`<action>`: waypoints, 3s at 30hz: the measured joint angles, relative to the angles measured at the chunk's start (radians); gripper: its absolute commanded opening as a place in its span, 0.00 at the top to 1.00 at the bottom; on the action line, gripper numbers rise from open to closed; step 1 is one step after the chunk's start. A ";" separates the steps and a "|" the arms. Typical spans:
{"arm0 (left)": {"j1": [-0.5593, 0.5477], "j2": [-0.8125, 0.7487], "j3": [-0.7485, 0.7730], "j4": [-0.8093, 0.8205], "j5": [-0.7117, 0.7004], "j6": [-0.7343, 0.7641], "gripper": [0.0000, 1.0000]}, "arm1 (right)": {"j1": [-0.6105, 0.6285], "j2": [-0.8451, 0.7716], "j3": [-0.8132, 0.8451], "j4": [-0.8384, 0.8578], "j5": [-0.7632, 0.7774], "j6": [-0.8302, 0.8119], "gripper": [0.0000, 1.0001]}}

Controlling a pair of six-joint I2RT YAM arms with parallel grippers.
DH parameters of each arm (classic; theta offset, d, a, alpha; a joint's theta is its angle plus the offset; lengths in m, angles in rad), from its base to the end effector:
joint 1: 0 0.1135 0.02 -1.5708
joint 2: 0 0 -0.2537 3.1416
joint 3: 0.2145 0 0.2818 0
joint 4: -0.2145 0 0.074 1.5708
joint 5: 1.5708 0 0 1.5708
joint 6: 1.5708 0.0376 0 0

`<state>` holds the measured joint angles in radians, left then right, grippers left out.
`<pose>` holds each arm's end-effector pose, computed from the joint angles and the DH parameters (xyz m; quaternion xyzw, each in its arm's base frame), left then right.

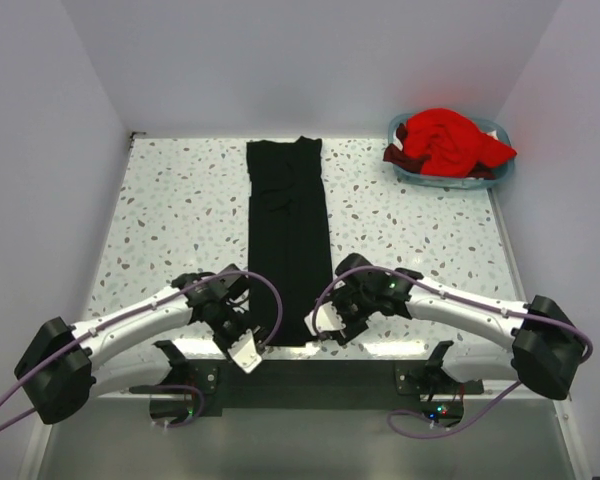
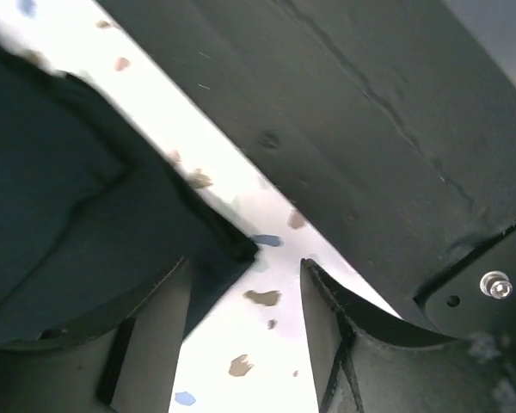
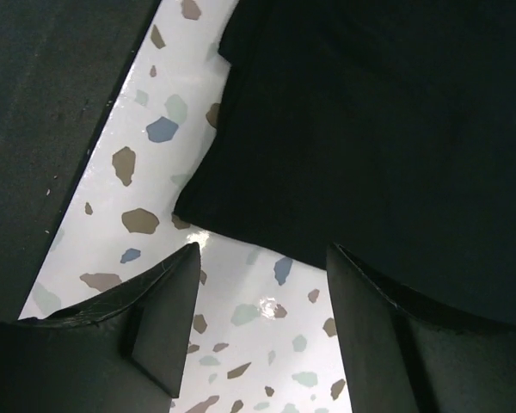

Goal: Fold and stack the t-shirts
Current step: Fold the tshirt

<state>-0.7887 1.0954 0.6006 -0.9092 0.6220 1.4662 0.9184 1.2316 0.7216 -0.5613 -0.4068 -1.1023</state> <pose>0.1198 -0.1517 0.1580 0.8679 0.3839 -0.2613 0.1761 0.1443 0.2134 0.1754 -0.8304 0.4622 0.1727 0.2590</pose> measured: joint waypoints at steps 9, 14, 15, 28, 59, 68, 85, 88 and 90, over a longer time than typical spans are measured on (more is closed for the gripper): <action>-0.006 -0.026 -0.117 0.142 -0.047 0.045 0.46 | 0.055 -0.006 -0.089 0.080 0.001 -0.081 0.43; -0.006 -0.031 -0.134 0.209 -0.047 0.046 0.46 | 0.072 -0.010 -0.115 0.089 0.002 -0.107 0.44; -0.006 -0.032 -0.140 0.216 -0.047 0.046 0.46 | 0.072 -0.010 -0.122 0.093 0.002 -0.112 0.44; -0.006 -0.015 -0.162 0.242 -0.024 0.075 0.65 | 0.098 0.069 -0.143 0.163 0.025 -0.148 0.73; 0.420 0.168 0.174 0.223 0.124 -0.027 1.00 | -0.251 0.158 0.190 0.114 -0.073 -0.111 1.00; 0.509 0.401 0.361 0.298 0.145 -0.029 1.00 | -0.364 0.372 0.377 0.106 -0.132 -0.200 1.00; 0.607 0.816 0.778 0.322 0.155 0.003 1.00 | -0.497 0.779 0.835 0.063 -0.190 -0.292 1.00; 0.612 0.866 0.836 0.332 0.153 0.003 1.00 | -0.512 0.841 0.901 0.057 -0.191 -0.304 1.00; 0.615 0.890 0.857 0.340 0.149 0.003 1.00 | -0.520 0.883 0.942 0.058 -0.191 -0.307 1.00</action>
<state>-0.1734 1.9858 1.4578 -0.5690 0.7712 1.4693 0.3981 2.1147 1.6634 -0.5037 -0.5976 -1.4097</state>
